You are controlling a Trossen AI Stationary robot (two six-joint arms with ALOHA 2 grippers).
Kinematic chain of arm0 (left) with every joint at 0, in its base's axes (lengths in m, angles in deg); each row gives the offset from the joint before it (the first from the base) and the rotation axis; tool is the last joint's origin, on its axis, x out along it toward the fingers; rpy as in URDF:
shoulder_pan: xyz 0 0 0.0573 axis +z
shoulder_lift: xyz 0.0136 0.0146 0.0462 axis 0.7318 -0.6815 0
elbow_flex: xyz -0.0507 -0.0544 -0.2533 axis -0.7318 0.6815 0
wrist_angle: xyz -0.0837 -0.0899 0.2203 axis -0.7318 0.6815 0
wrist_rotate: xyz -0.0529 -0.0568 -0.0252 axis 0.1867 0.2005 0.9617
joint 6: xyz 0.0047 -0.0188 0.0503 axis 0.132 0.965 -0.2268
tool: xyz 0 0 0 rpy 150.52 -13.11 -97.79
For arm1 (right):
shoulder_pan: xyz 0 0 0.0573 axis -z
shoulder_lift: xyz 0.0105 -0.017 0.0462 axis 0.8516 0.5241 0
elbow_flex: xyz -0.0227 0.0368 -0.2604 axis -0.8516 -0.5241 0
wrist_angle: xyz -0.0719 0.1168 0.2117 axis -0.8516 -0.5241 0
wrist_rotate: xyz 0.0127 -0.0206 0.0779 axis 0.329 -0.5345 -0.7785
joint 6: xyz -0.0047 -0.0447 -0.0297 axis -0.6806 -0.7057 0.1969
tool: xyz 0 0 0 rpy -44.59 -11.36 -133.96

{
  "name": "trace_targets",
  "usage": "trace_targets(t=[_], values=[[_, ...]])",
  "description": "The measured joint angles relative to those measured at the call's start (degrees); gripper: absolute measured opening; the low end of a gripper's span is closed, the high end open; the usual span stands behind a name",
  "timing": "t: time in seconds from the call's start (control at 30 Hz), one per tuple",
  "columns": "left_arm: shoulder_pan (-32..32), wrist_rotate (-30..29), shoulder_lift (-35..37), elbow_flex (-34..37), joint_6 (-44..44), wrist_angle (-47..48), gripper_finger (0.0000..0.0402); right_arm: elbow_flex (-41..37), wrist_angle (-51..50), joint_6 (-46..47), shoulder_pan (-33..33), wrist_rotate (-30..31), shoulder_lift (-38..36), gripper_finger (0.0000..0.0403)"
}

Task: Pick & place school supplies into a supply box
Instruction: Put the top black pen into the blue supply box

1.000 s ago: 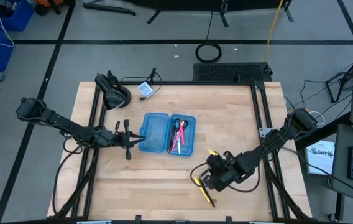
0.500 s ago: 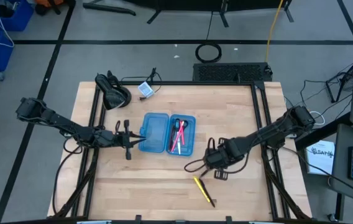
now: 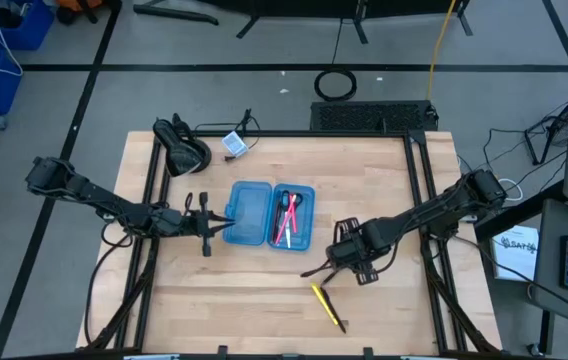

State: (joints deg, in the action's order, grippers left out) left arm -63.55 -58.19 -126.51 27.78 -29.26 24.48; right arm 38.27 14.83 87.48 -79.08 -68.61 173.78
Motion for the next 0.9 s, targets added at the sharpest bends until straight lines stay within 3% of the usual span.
trace_targets(t=[0.2,0.5,0.9], values=[[0.0,0.0,0.0,0.0,1.7,-0.1,0.0037,-5.8,4.5,-6.3,0.1,0.0,0.0,0.0231],[0.0,0.0,0.0,0.0,2.4,-1.6,0.0037,-13.3,13.6,-9.2,0.1,-0.2,0.0,0.0226],[0.0,0.0,0.0,0.0,2.6,-2.9,0.0037,-15.6,20.7,-13.5,0.5,1.0,-0.2,0.0224]])
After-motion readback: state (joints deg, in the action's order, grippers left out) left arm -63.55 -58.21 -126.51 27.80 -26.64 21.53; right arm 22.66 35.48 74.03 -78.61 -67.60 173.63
